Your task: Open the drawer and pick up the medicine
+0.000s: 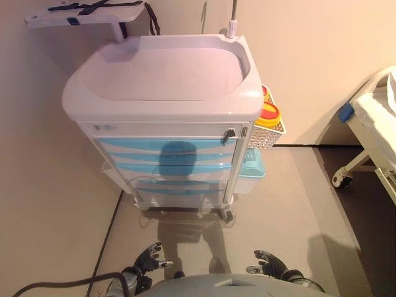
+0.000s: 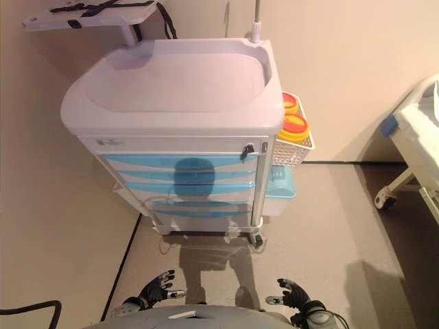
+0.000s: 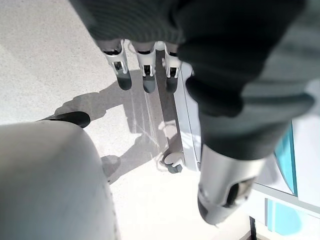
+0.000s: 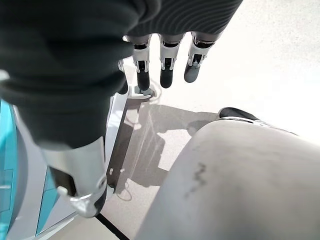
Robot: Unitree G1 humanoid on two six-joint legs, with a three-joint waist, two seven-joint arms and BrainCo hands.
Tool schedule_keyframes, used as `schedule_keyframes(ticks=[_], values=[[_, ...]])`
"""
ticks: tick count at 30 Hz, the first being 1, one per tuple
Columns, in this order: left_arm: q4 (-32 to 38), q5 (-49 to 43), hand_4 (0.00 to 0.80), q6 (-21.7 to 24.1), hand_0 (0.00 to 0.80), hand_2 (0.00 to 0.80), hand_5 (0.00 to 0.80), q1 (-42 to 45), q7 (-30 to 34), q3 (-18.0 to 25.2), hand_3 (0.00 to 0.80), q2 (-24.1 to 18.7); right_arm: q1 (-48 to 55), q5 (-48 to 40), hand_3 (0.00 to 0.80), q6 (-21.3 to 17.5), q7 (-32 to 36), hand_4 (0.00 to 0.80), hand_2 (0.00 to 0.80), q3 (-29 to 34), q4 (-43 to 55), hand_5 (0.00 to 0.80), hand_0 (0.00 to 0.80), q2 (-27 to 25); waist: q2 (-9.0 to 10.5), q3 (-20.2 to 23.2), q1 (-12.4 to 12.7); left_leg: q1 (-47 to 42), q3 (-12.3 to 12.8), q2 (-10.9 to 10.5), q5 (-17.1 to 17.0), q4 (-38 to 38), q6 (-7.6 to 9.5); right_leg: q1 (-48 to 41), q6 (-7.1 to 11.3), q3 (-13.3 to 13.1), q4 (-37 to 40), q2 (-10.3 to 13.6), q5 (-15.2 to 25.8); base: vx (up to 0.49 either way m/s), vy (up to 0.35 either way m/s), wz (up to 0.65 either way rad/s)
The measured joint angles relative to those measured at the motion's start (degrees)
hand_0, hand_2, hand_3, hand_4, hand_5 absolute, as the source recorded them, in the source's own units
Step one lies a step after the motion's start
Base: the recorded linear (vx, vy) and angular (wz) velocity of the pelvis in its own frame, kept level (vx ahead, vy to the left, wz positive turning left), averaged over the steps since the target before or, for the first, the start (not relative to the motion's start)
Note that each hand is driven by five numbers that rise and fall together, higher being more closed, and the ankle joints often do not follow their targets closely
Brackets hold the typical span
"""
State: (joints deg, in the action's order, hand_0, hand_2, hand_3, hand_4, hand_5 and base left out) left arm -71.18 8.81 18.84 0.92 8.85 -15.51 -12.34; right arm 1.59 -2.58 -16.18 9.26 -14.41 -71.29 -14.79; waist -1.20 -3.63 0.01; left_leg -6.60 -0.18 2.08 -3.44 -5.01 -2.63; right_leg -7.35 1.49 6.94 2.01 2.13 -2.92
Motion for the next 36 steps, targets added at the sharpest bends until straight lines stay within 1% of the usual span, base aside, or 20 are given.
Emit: schedule_keyframes(ticks=[12,17,23,25,29,31,33,34,36], values=[[-0.1,0.4,0.0,-0.2,0.0,0.0,0.0,0.0,-0.7,0.1,0.0,0.0,0.0,0.0,0.0,0.0,0.0,0.0,0.0,0.0,0.0,0.0,0.0,0.0,0.02,0.0,0.0,0.0,0.0,0.0,0.0,0.0,0.0,0.0,0.0,0.0,0.0,0.0,0.0,0.0,0.0,0.0],[-0.5,4.1,0.0,-1.2,0.0,0.0,0.0,0.1,-0.8,0.3,0.0,0.1,0.1,0.0,0.0,0.0,0.0,0.0,0.0,0.0,-0.3,0.0,0.0,0.0,0.17,-0.1,0.0,0.0,0.0,0.0,0.0,0.0,0.0,0.1,0.01,0.0,0.0,0.0,0.0,0.019,0.007,0.0],[-0.5,8.9,0.0,-1.3,0.0,0.0,0.0,-0.2,-1.6,2.4,0.0,0.4,-0.1,0.7,0.0,0.0,0.0,0.0,0.0,0.0,-0.3,0.0,0.0,0.0,0.37,-0.5,0.0,1.9,0.3,0.1,0.0,0.5,-0.01,2.4,0.0,-0.4,-0.9,0.0,0.0,-0.019,0.018,-0.03],[-0.5,10.4,0.0,-1.3,0.0,0.0,0.0,-1.7,-2.1,2.4,0.0,0.4,-1.0,0.6,0.0,0.0,0.0,0.0,0.0,0.0,-0.3,0.0,0.0,-0.2,0.35,-1.7,0.1,3.8,0.6,0.1,0.0,1.4,0.0,4.4,-0.01,-0.6,-2.1,0.1,0.0,-0.113,0.025,-0.07],[-0.5,13.8,0.0,-1.1,0.0,0.0,0.0,-5.6,-2.5,2.5,0.0,0.4,-4.6,0.3,0.0,-0.1,0.0,0.0,0.0,-0.1,-0.2,0.0,0.0,-0.2,0.16,-6.0,0.0,7.8,1.4,0.1,-0.1,3.6,0.1,9.3,-0.02,-1.7,-5.2,0.1,0.0,-0.086,0.034,-0.13],[-0.4,15.6,0.0,-1.0,0.0,0.0,0.0,-6.8,-2.3,3.0,0.0,0.4,-5.8,0.2,0.0,-0.1,-0.1,0.0,0.0,-0.1,-0.1,0.0,0.0,-0.2,0.12,-7.4,-0.1,8.4,1.6,0.1,-0.1,3.9,0.16,10.1,-0.01,-1.9,-5.8,0.2,0.0,0.026,0.038,-0.06],[-0.4,17.6,0.0,0.0,0.0,0.0,0.0,-7.5,-2.1,3.1,0.0,0.4,-5.9,-0.6,0.0,-0.2,-0.2,0.0,0.0,-0.1,0.2,0.0,0.0,-0.2,0.21,-7.9,-0.1,8.5,1.7,0.1,-0.1,3.9,0.17,10.7,0.24,-2.0,-6.2,0.2,-0.2,-0.02,0.014,-0.05],[-0.1,18.4,0.0,0.4,0.0,0.0,0.0,-7.8,-2.1,3.9,0.0,0.4,-6.1,-0.8,0.0,-0.4,-0.3,0.0,0.0,-0.1,0.5,0.0,0.0,-0.3,0.3,-8.2,-0.1,9.3,2.0,0.1,-0.1,4.0,0.17,11.7,0.23,-2.3,-6.8,0.2,-0.3,-0.101,0.001,-0.11],[0.1,19.8,0.0,1.5,0.0,0.0,0.0,-9.6,-1.9,4.2,0.0,0.1,-7.6,-1.2,0.0,-1.3,-0.5,0.0,0.0,-0.4,1.1,0.0,0.0,-0.3,0.6,-9.6,0.0,11.9,2.6,0.1,-0.2,5.1,0.24,15.1,0.15,-3.2,-8.7,0.2,-0.2,-0.119,0.024,-0.2]])
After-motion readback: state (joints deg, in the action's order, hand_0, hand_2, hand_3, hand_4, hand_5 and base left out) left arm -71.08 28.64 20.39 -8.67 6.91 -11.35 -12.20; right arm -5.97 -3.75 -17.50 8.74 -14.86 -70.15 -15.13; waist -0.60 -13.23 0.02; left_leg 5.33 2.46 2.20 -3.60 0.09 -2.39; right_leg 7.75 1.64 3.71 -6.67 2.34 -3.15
